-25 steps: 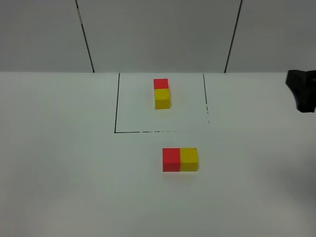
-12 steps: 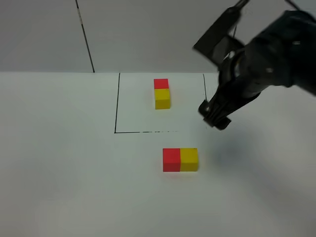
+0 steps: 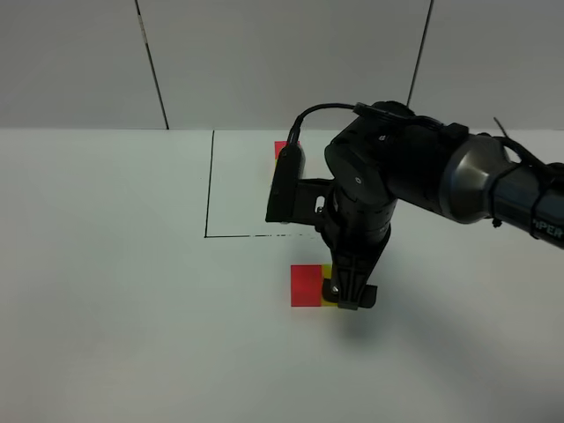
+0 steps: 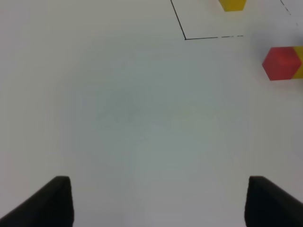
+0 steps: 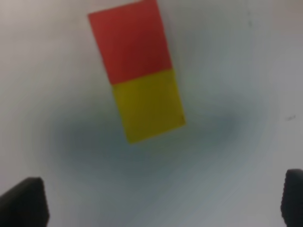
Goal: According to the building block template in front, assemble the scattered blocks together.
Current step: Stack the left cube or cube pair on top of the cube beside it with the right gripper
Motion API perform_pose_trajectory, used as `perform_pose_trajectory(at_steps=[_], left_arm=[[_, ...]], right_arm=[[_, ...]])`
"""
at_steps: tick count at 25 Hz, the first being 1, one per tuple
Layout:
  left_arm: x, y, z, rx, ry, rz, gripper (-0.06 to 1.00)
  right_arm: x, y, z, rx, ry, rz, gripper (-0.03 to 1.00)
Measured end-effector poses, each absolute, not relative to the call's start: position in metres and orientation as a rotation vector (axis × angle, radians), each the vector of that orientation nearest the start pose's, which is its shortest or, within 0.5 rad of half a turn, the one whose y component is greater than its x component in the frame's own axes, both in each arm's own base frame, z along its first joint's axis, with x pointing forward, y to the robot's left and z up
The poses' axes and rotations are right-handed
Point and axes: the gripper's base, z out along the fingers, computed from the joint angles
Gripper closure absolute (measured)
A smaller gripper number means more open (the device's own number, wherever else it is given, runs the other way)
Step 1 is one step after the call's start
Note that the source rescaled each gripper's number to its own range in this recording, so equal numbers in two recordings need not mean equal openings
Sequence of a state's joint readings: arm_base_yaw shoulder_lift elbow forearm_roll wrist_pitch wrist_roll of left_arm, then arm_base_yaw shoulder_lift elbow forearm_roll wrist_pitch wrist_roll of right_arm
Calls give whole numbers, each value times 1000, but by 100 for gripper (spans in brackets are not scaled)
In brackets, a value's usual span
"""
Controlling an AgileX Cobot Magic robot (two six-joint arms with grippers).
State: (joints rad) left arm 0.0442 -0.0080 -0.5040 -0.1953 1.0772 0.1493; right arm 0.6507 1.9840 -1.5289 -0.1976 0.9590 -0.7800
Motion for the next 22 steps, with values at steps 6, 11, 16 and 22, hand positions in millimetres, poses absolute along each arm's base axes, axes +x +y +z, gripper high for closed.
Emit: perform_pose_trajectory(at_steps=[6, 11, 16, 22], left_arm=[[-7, -16, 278, 119, 2032, -112, 38], [-7, -16, 278, 119, 2032, -112, 38], [-7, -16, 278, 119, 2032, -112, 38], [-7, -16, 278, 119, 2032, -112, 38]], right_arm=[[345, 252, 183, -2057, 2000, -254, -1], [352, 258, 159, -2117, 1972, -253, 0], [362, 266, 154, -2153, 1928, -264, 1], [369, 264, 141, -2185, 1956, -260, 2]])
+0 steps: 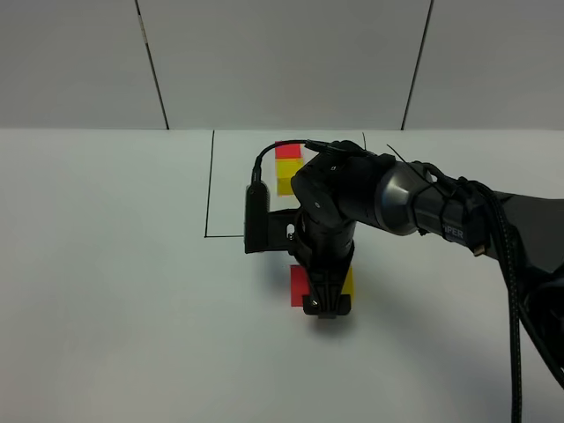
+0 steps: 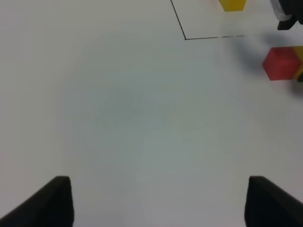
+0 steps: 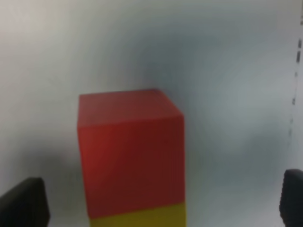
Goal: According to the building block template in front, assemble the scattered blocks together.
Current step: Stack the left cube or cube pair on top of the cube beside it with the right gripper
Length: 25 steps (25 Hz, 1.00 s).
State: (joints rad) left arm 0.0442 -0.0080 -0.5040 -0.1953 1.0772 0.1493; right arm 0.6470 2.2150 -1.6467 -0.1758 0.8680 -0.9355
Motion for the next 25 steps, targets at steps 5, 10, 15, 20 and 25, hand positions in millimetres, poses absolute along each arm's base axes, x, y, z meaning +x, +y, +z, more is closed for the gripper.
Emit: perform_pose_trajectory(at_steps=[5, 10, 15, 20, 25], left_arm=[[-7, -16, 278, 119, 2032, -112, 38], [-7, -16, 278, 119, 2032, -112, 38], [-7, -16, 278, 119, 2032, -112, 38], [-7, -16, 278, 119, 2032, -112, 38], [-7, -16, 278, 119, 2032, -112, 38]], right_arm=[[371, 259, 129, -2197, 2004, -240, 5], [372, 259, 126, -2194, 2003, -231, 7], [372, 260, 119, -2200, 2007, -225, 11], [373, 261, 120, -2198, 2011, -221, 14], [372, 262, 117, -2189, 2023, -195, 15]])
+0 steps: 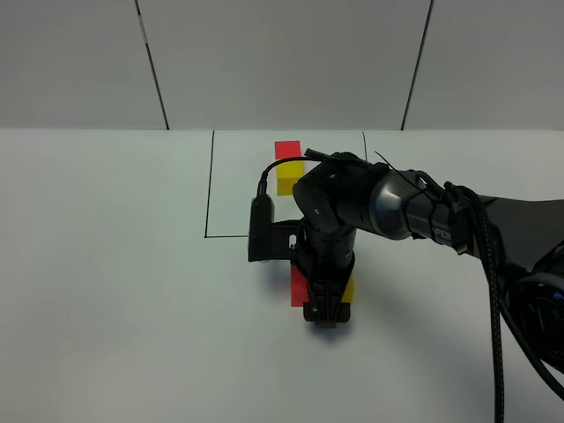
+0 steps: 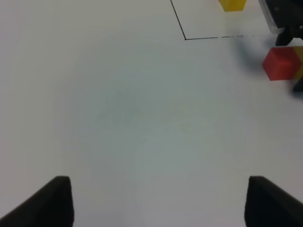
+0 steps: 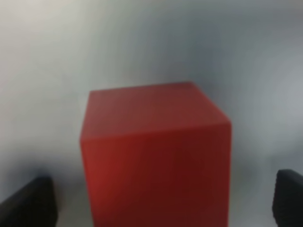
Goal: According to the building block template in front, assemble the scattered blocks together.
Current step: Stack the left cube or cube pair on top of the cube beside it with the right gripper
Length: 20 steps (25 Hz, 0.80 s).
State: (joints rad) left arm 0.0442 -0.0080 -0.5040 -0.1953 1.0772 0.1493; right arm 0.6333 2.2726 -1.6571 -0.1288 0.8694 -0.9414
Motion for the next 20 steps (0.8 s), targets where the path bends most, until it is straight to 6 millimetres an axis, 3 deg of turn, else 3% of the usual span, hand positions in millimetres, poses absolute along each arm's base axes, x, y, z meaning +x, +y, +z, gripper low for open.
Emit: perform_pose_trajectory(at_steps=[4, 7, 10, 18, 20], left_arm=[[-7, -16, 278, 119, 2032, -112, 38], [-7, -16, 278, 119, 2032, -112, 38], [-7, -16, 278, 119, 2032, -112, 38], [-7, -16, 278, 119, 2032, -112, 38], [-7, -16, 278, 119, 2032, -112, 38]], right_arm=[[372, 264, 116, -2186, 2026, -183, 17], [370, 265, 116, -2186, 2030, -172, 24], [369, 266, 116, -2185, 2038, -160, 38], [367, 268, 114, -2165, 2062, -117, 96], [367, 268, 114, -2165, 2062, -117, 95]])
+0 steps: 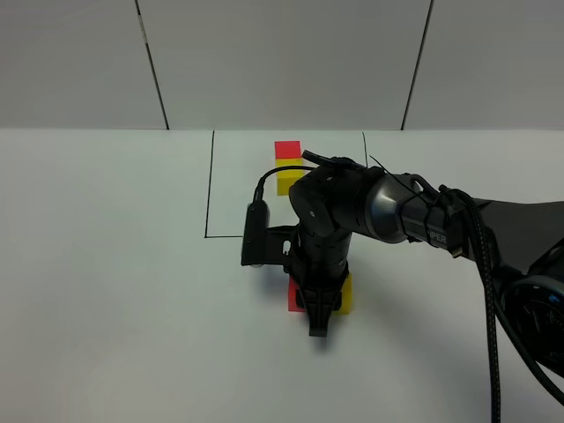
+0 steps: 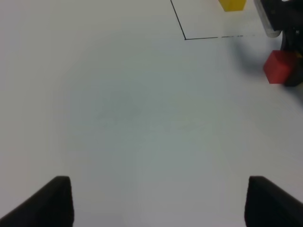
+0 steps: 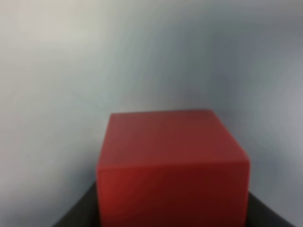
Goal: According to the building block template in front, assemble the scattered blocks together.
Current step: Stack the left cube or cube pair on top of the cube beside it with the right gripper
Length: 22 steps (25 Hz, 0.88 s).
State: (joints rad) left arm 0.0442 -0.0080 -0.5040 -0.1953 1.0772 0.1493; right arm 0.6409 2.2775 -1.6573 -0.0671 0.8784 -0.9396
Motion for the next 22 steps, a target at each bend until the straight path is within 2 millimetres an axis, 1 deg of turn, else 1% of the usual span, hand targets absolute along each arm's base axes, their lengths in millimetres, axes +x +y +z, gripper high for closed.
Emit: perform_pose_trajectory(at_steps=[3, 5, 7, 9, 12, 15, 17, 18, 20, 22], left_arm=[[-7, -16, 278, 119, 2032, -112, 38], [-7, -16, 278, 119, 2032, -112, 38], [-7, -16, 278, 119, 2032, -112, 38], [-7, -16, 278, 119, 2032, -112, 38], [-7, -16, 278, 119, 2032, -112, 38], [-7, -16, 278, 119, 2032, -112, 38], [-7, -16, 278, 119, 2032, -112, 38], [-7, -16, 278, 119, 2032, -112, 38], [-7, -16, 278, 119, 2032, -112, 38], [-7, -16, 278, 119, 2032, -112, 38]], right_arm=[[367, 268, 114, -2160, 2067, -117, 95], [367, 268, 114, -2123, 2104, -112, 95], [368, 269, 116, -2017, 2192, -103, 95], [370, 271, 117, -1876, 2290, -82, 95], [371, 274, 121, -1595, 2473, -16, 95], [368, 275, 132, -1239, 2669, 61, 95], [366, 275, 141, -998, 2770, 114, 96], [366, 276, 144, -875, 2811, 138, 96], [366, 276, 148, -688, 2861, 165, 96], [366, 276, 148, -532, 2900, 182, 96]])
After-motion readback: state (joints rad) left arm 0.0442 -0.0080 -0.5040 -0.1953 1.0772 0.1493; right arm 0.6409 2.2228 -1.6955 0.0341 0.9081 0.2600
